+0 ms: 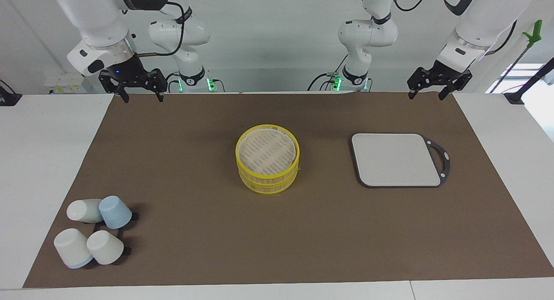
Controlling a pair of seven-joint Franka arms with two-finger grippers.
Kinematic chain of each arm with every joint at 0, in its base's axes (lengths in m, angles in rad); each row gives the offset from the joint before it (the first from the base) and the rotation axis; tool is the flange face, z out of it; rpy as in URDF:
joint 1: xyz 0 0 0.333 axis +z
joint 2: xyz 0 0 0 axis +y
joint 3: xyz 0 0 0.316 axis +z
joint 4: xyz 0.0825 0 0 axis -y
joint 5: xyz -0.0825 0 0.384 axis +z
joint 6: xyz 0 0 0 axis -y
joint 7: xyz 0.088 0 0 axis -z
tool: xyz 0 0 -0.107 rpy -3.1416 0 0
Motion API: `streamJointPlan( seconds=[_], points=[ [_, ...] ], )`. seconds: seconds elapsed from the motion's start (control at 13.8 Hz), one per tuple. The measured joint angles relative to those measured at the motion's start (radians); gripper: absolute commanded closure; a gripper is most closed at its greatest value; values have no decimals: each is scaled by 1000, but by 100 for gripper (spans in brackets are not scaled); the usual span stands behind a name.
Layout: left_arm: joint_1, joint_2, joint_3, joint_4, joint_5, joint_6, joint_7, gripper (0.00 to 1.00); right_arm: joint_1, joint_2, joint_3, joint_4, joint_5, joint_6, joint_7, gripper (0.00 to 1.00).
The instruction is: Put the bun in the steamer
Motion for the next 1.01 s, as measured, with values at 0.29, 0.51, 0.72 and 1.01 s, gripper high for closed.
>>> streamJointPlan(
  seconds=[0.29,0.51,0.72,1.01],
  points=[
    [0,0,0,0,0,0,0,0,-15,6,4,4,-3,-6,-11,0],
    [0,0,0,0,0,0,0,0,-15,5,8,4,-4,-10,-11,0],
    [0,0,0,0,0,0,0,0,-15,5,8,4,-4,-13,-11,0],
    [0,0,0,0,0,0,0,0,-10,3,11,4,-4,-14,-11,0]
  ],
)
